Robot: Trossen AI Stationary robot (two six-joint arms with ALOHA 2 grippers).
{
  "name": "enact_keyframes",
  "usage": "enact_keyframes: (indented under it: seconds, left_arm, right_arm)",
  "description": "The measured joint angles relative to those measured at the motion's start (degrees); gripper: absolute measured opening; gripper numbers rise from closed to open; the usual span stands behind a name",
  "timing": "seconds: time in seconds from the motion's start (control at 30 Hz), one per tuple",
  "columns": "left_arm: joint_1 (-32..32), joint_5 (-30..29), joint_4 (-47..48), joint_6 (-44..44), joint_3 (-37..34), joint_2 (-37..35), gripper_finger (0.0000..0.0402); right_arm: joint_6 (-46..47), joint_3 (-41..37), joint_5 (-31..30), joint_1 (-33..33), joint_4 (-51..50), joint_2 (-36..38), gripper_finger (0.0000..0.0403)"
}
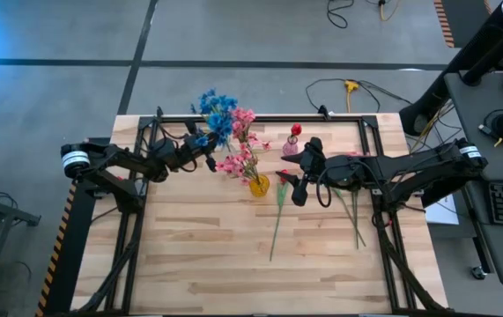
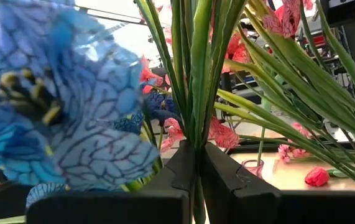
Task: Sort flowers into vase by color
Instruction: Put the blue flowers into the transparent vase
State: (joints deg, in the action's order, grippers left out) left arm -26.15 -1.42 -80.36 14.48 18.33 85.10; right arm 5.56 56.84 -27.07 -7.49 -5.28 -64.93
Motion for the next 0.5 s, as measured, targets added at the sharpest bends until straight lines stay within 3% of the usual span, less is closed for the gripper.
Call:
enact_keyframes:
  seconds: [0.5]
  left_arm:
    - [0.0, -0.03, 1.57, -0.04, 0.0, 0.01, 0.0033]
  right_arm:
    - [0.54, 0.0, 0.04, -0.02, -0.02, 0.0, 0.0212]
